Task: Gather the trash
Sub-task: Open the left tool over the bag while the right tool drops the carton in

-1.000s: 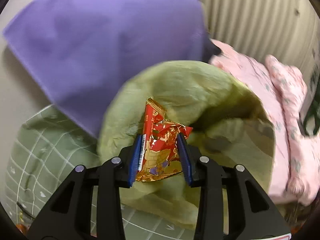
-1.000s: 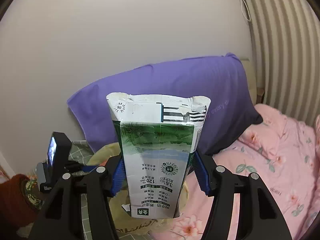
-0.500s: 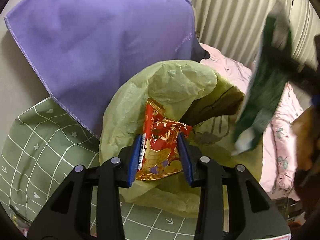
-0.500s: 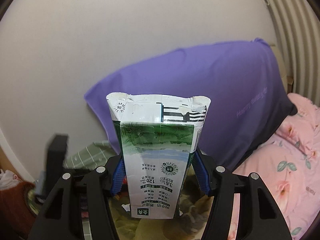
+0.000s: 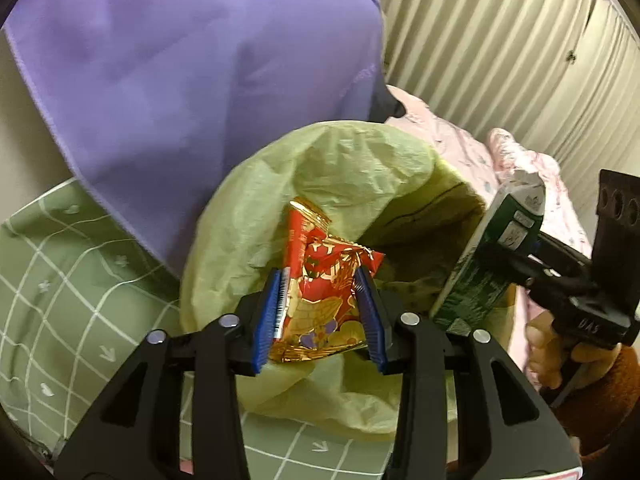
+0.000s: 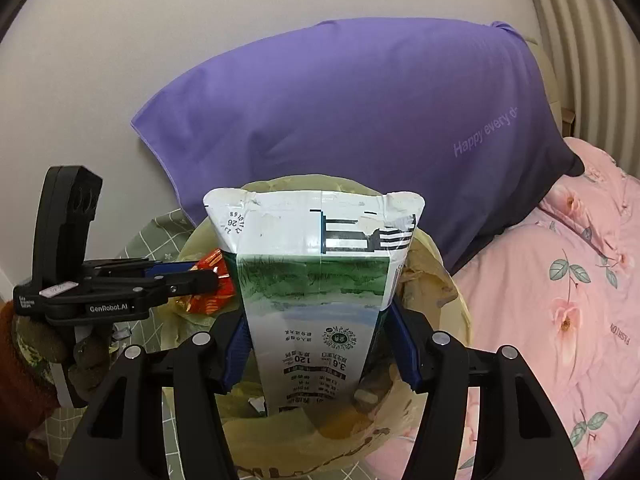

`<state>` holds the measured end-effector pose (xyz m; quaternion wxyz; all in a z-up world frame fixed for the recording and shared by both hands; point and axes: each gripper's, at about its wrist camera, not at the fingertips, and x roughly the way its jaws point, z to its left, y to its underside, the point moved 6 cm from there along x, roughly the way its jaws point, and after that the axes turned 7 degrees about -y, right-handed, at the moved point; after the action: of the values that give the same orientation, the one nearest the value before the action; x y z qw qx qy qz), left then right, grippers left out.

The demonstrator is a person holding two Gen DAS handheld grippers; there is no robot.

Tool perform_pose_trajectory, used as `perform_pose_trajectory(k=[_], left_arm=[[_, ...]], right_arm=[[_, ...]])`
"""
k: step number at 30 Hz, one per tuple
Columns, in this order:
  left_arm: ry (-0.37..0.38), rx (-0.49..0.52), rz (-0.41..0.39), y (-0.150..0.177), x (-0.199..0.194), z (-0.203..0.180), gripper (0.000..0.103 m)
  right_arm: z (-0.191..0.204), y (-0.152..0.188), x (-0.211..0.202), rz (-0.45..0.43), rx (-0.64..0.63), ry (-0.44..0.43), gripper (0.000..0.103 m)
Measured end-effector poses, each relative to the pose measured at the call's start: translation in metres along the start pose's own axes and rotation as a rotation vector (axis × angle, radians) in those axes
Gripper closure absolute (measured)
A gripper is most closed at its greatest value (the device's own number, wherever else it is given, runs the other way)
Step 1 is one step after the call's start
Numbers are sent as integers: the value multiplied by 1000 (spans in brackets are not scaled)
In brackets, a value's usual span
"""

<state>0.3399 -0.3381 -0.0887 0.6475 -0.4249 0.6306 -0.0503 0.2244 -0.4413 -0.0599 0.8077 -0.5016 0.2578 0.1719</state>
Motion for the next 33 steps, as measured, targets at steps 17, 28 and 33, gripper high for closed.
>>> perform_pose_trajectory(k=[17, 28, 33], left_arm=[[31, -223, -220, -3, -81, 23, 36], [-226, -351, -301, 77, -134, 78, 36], [-409, -402, -304, 122, -161, 112, 36]], right_arm=[[22, -10, -15, -18, -97, -10, 36], [79, -24, -26, -14, -236, -76, 36], [125, -21, -12, 8, -321, -158, 36]])
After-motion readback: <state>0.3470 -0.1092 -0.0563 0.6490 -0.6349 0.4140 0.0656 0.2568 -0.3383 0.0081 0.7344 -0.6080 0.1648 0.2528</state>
